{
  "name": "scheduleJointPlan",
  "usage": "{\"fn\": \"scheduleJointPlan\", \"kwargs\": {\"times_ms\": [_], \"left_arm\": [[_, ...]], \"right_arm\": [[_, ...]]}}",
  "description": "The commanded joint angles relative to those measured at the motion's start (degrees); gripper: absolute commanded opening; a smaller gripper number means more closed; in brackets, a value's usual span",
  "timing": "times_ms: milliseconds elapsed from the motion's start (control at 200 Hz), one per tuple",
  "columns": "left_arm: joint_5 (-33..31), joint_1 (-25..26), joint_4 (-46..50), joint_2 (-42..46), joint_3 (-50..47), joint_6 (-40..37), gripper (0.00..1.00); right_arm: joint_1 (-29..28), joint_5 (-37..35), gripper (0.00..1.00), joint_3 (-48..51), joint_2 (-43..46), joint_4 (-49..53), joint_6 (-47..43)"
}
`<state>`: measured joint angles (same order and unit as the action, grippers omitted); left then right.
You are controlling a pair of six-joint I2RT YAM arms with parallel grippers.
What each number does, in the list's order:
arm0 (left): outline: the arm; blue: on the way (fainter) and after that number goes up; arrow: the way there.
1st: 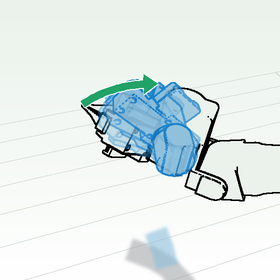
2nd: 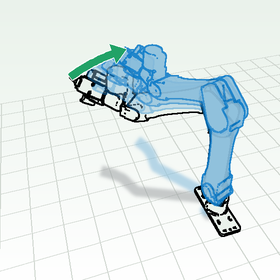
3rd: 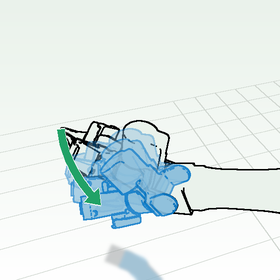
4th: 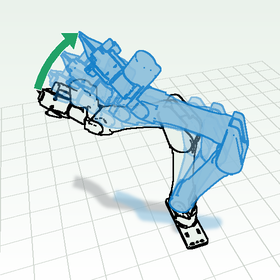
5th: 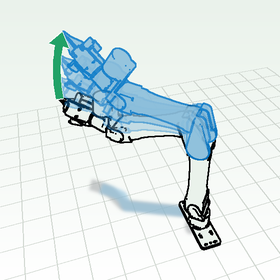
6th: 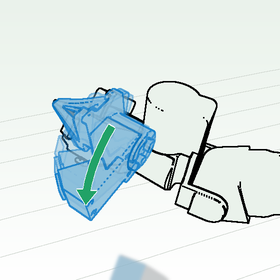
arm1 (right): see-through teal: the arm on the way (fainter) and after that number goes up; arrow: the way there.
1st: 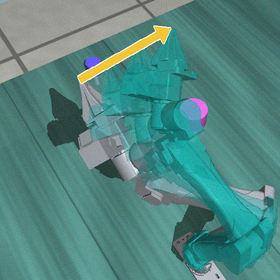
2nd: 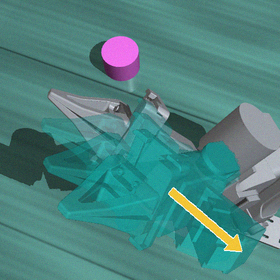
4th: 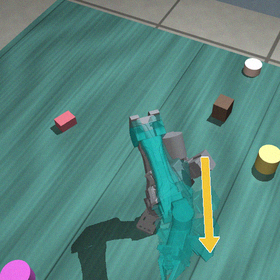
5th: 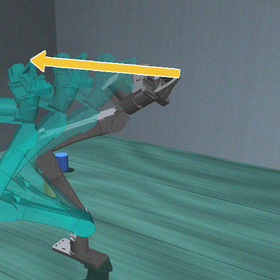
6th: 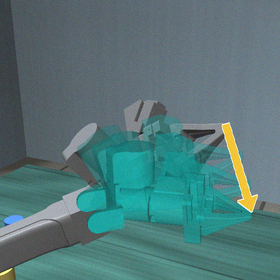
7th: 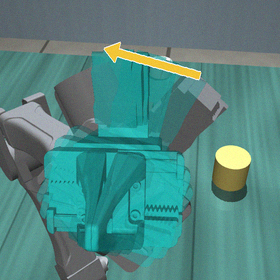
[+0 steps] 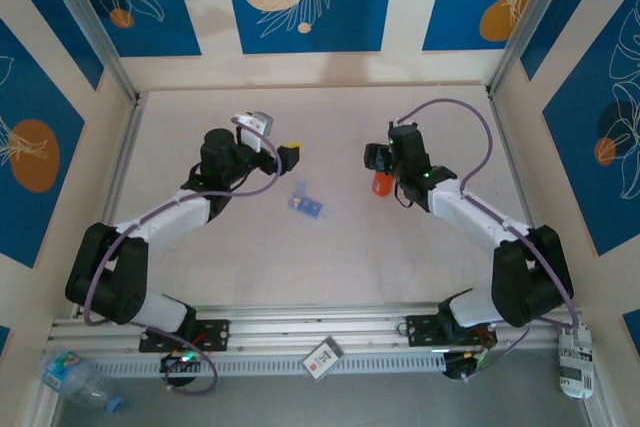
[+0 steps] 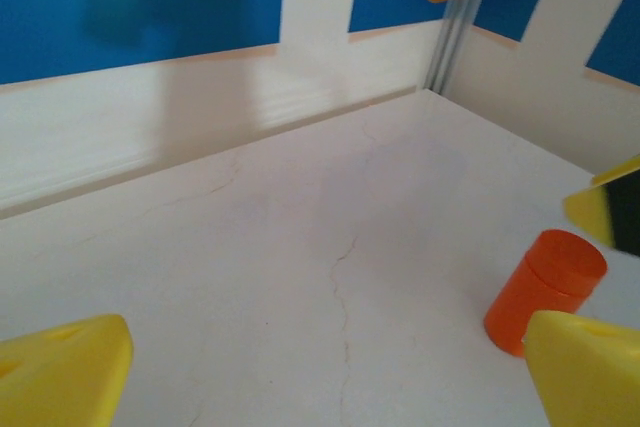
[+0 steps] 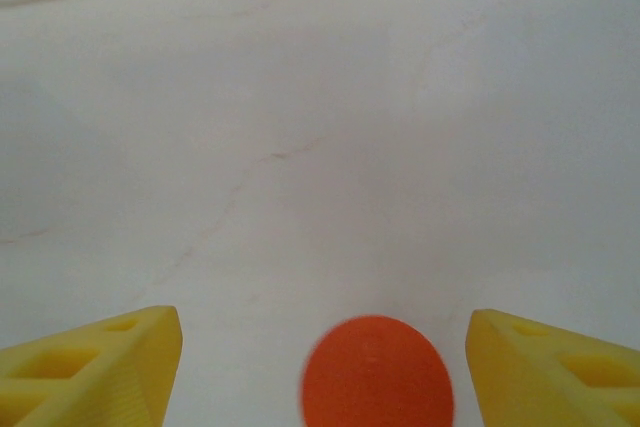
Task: Sort the pills into containers
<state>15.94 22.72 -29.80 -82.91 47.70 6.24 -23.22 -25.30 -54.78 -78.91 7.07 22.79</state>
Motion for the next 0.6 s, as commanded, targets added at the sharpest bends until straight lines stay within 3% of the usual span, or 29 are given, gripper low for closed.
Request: {"fn": "scheduleJointPlan", "kwargs": {"times_ms": [0,175,400,465,595], "left_arm": [[-3.65,-0.92,-2.27,0.18,-0.81,2.9,1.0],[-2.04,-1.19,3.83,-1.76,1.99,-0.04,1.0],[-1.8,-1.95,11.84,-4.81,7.1,-2.84,0.99],[-1.03,-2.14,14.61,-6.15,9.11,-3.63,0.93],[0.83,-2.72,16.98,-8.39,11.54,-4.54,0.7]], "right_arm": [[0.04,9.81,0.75,-5.59,2.43,5.66,-1.36],[-2.51,21.13,0.75,-12.45,-0.54,13.9,-2.79],[-8.07,25.65,0.75,-16.43,-7.95,19.99,-2.75],[-8.75,25.69,0.75,-16.19,-10.38,20.08,-1.72],[-9.52,26.03,0.75,-16.2,-15.21,21.16,0.26]]}}
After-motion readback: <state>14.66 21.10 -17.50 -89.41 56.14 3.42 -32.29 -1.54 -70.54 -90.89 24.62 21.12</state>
